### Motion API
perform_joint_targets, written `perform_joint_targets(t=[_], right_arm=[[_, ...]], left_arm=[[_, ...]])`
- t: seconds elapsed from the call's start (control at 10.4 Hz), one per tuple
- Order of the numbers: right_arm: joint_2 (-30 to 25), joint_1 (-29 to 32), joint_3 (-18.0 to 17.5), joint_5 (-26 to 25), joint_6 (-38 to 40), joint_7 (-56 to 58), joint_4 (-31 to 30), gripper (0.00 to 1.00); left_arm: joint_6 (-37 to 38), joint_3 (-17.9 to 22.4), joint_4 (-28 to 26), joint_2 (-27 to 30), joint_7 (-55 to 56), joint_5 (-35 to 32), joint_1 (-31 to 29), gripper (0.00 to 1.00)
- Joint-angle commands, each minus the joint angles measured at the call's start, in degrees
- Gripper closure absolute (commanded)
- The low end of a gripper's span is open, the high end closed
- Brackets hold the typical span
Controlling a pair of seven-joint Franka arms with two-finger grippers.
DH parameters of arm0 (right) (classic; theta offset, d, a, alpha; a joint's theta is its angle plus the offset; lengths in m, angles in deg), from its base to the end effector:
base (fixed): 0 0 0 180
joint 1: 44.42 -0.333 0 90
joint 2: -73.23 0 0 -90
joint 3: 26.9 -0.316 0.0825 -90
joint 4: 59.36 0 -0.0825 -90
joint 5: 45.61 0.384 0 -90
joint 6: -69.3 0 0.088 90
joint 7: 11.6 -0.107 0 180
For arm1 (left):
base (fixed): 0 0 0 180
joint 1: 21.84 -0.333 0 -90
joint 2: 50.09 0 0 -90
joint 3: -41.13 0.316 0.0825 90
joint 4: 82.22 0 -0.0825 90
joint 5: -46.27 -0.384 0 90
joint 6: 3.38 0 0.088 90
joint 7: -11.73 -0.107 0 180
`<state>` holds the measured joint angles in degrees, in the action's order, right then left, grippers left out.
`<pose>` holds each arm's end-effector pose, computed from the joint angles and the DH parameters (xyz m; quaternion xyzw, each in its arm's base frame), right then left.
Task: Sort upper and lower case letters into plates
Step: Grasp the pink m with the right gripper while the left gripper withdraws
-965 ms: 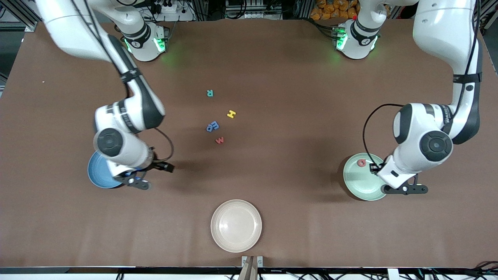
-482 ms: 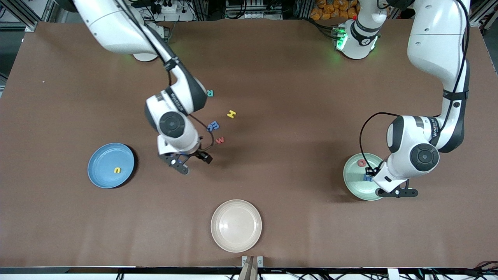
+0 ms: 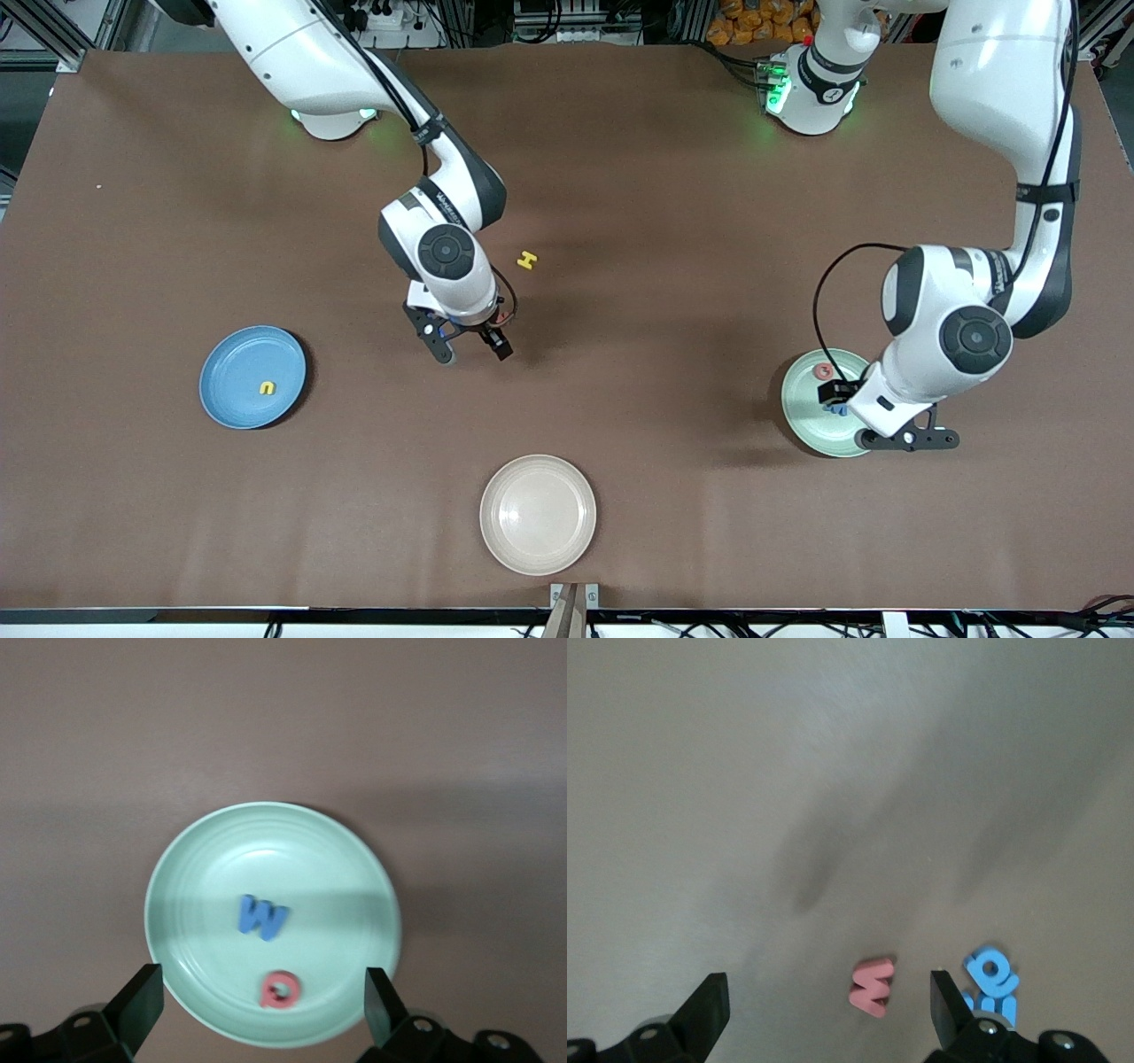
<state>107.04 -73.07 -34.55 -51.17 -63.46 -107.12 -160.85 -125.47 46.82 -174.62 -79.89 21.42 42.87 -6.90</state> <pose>0.5344 0.3819 0.2269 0.8805 -0.4737 -0.0098 0.0162 0.6755 -0.1161 0.3259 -0.9986 0.0184 -0.0082 0.0491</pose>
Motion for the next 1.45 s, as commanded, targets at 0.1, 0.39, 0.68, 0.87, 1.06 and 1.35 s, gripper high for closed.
perform_joint_targets(t=[0.1, 0.39, 0.68, 0.87, 1.06, 1.35], right_arm=[[-0.7, -1.8, 0.4, -0.1, -6.0, -5.5, -4.2, 0.0], [-0.4, -3.0, 0.5, -0.2, -8.7, -7.0, -6.4, 0.0], [1.3, -3.3, 0.6, -0.2, -10.1, -7.0, -6.4, 0.0], [2.2, -3.2, 0.7, -0.2, -11.3, -7.1, -6.3, 0.0], [3.1, -3.2, 0.8, -0.2, -12.1, -7.2, -6.1, 0.0], [3.2, -3.3, 0.8, -0.2, -12.4, -7.2, -6.1, 0.0]], left_arm=[[4.7, -0.1, -1.0, 6.2, 5.9, 1.0, 4.8, 0.0], [7.7, -0.1, -0.9, 10.4, 11.4, 2.9, 10.2, 0.0], [8.0, 0.0, -1.0, 14.8, 13.0, 2.9, 14.5, 0.0], [9.2, -0.1, -0.9, 17.0, 13.0, 3.2, 15.8, 0.0], [9.4, -0.1, -0.8, 17.8, 14.1, 5.5, 17.5, 0.0], [9.3, -1.1, -0.7, 17.8, 16.6, 5.7, 18.2, 0.0]])
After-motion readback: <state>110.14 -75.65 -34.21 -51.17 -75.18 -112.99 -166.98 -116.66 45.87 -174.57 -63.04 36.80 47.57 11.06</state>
